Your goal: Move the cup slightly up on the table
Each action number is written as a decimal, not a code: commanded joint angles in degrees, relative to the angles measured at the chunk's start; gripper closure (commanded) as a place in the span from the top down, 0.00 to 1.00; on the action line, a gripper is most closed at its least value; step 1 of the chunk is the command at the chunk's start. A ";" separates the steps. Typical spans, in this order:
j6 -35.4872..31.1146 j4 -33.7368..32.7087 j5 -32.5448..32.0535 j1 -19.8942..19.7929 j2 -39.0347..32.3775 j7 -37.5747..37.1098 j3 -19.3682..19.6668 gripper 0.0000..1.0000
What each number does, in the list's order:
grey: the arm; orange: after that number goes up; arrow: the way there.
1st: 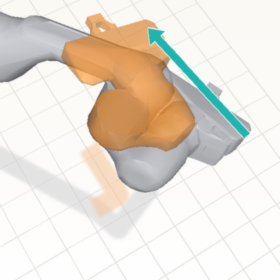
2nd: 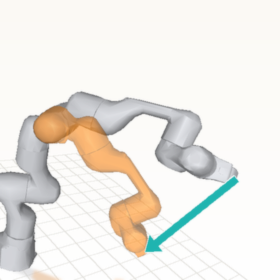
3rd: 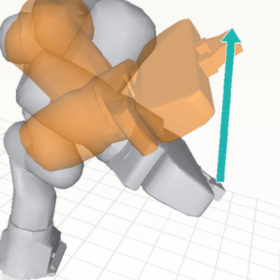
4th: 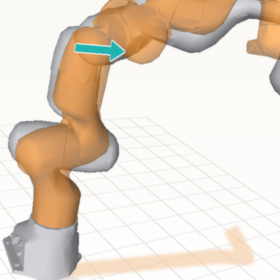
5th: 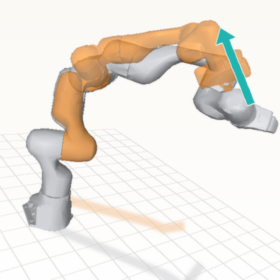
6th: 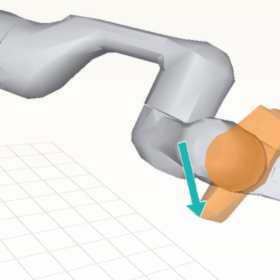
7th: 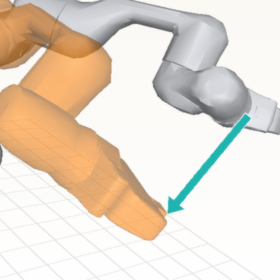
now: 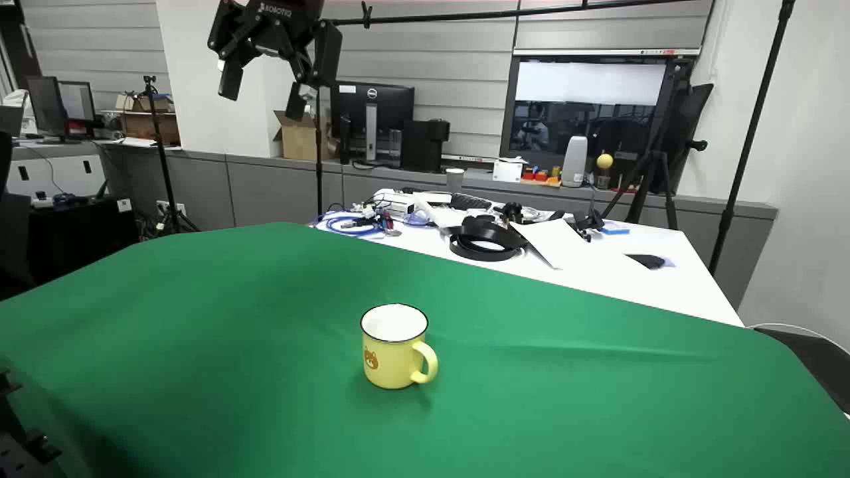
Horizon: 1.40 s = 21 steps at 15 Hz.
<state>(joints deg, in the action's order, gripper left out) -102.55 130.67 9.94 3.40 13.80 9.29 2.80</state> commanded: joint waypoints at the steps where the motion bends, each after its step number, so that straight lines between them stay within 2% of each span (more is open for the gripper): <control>1: 0.06 -0.08 0.13 -0.77 -0.04 0.16 -0.70 1.00; 10: 0.03 -0.08 0.13 -0.77 -0.04 0.21 -0.70 1.00; 12: -5.36 0.53 -2.59 -1.31 0.05 -0.49 -1.27 1.00; 15: -17.83 1.33 -6.06 -2.40 -1.70 -0.76 -1.10 1.00; 18: -30.11 1.70 -8.02 -3.88 -6.60 -1.44 -0.37 1.00; 21: -37.86 1.03 -9.00 -5.31 -12.93 -2.46 0.22 1.00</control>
<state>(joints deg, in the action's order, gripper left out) -135.05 133.17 2.38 -0.82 6.67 9.22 2.62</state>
